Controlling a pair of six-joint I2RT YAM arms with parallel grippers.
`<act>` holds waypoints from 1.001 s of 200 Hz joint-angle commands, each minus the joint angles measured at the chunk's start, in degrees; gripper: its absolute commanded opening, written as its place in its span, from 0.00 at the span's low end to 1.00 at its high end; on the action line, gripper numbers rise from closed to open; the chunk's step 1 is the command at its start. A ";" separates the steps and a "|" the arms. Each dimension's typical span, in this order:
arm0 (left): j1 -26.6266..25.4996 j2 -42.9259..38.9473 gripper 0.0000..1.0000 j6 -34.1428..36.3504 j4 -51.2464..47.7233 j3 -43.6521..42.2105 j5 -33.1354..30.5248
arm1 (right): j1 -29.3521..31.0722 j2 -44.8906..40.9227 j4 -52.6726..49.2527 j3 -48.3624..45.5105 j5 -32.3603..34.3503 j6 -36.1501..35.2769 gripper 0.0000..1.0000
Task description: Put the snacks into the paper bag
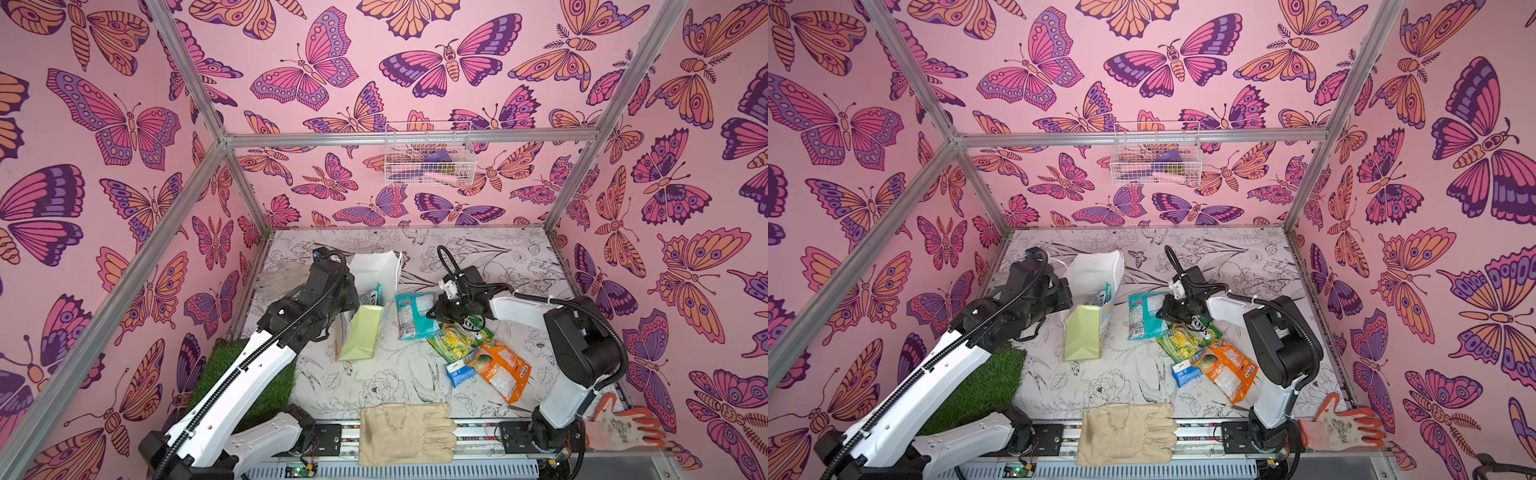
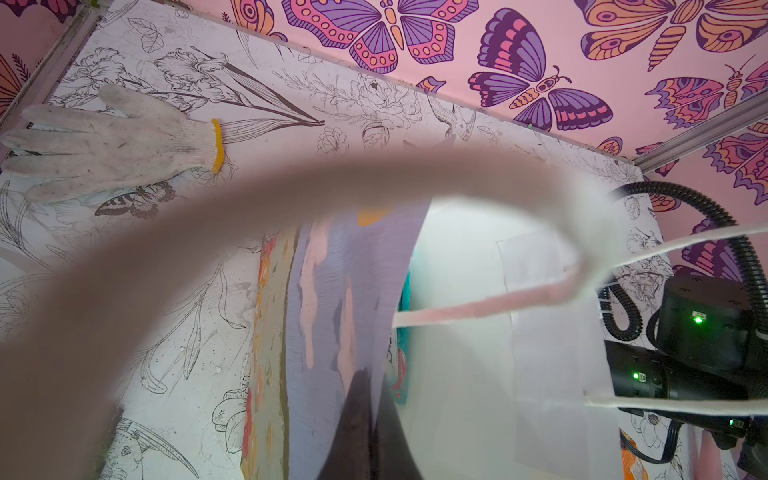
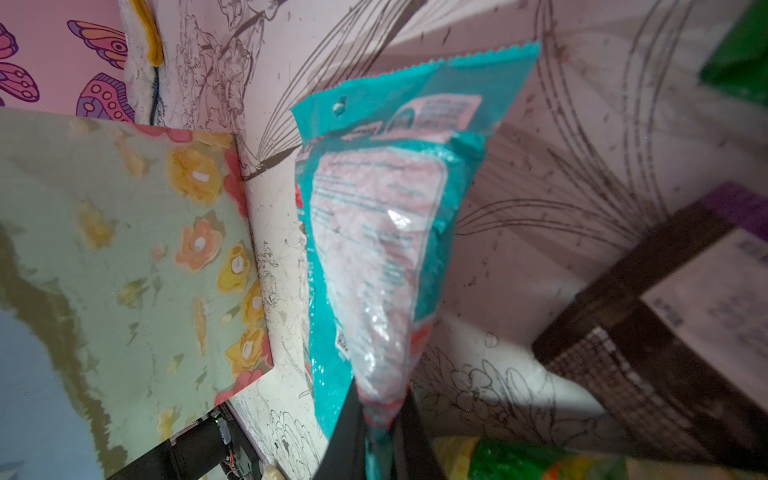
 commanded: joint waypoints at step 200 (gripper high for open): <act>0.30 -1.03 0.00 -1.98 0.33 -0.71 1.68 | 0.29 -14.61 -13.00 5.97 3.84 1.91 0.00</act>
